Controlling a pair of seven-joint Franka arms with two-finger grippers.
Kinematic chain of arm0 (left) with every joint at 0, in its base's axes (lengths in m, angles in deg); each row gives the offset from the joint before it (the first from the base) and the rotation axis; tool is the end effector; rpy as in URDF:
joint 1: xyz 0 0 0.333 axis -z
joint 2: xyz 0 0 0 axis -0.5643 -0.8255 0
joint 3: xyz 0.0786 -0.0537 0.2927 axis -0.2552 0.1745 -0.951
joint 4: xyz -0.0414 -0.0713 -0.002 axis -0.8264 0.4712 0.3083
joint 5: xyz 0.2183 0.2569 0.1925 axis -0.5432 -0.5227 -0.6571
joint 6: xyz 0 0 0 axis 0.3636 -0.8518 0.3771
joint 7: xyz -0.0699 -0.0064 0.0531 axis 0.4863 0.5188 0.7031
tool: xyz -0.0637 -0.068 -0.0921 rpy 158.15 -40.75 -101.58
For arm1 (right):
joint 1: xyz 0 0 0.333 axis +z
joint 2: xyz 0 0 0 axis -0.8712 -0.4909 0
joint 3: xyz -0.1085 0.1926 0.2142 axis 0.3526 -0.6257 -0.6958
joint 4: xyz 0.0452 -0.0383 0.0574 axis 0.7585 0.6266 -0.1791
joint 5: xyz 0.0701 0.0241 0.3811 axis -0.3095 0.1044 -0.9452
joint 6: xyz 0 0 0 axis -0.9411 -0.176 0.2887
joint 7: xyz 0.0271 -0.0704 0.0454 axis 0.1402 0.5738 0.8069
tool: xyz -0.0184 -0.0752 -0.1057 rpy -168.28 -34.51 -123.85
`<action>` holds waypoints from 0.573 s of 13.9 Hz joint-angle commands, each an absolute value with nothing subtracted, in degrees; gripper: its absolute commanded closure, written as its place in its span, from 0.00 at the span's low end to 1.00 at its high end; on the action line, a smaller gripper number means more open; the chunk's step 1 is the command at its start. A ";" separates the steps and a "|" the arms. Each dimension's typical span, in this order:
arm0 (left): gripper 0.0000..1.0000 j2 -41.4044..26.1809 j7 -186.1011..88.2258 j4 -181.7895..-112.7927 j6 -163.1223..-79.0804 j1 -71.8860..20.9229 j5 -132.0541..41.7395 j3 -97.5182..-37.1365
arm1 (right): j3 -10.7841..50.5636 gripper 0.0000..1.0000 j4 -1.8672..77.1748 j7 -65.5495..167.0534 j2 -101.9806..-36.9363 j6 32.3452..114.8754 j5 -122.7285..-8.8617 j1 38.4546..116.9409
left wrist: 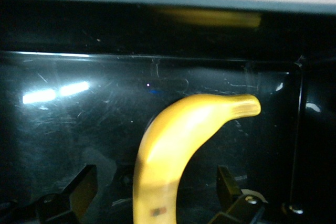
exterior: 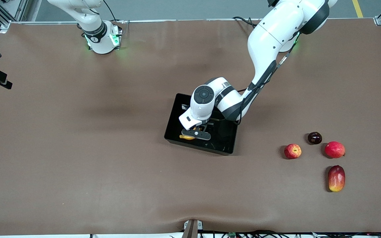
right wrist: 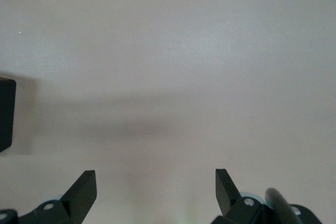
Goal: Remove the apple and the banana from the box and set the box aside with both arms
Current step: 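Move the left gripper back into the tray and grasp the banana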
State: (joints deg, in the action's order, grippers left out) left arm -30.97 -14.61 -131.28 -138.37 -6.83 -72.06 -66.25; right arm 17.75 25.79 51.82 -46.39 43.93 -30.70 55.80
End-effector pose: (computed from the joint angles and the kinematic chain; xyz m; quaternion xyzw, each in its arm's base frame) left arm 0.5275 -0.4905 0.1733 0.9943 -0.0981 0.0248 0.0349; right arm 0.5397 -0.0723 0.6064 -0.9996 0.0166 0.0127 0.0175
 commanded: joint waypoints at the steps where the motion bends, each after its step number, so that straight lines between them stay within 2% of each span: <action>1: 0.00 -31.38 -13.38 -131.25 -140.33 -5.18 -70.33 -66.49 | 16.73 0.00 24.76 51.61 -46.96 43.77 -31.06 54.45; 8: 0.00 -32.61 -12.59 -131.43 -143.33 -4.91 -70.23 -66.67 | 16.73 0.00 24.76 51.78 -47.14 43.68 -31.15 54.71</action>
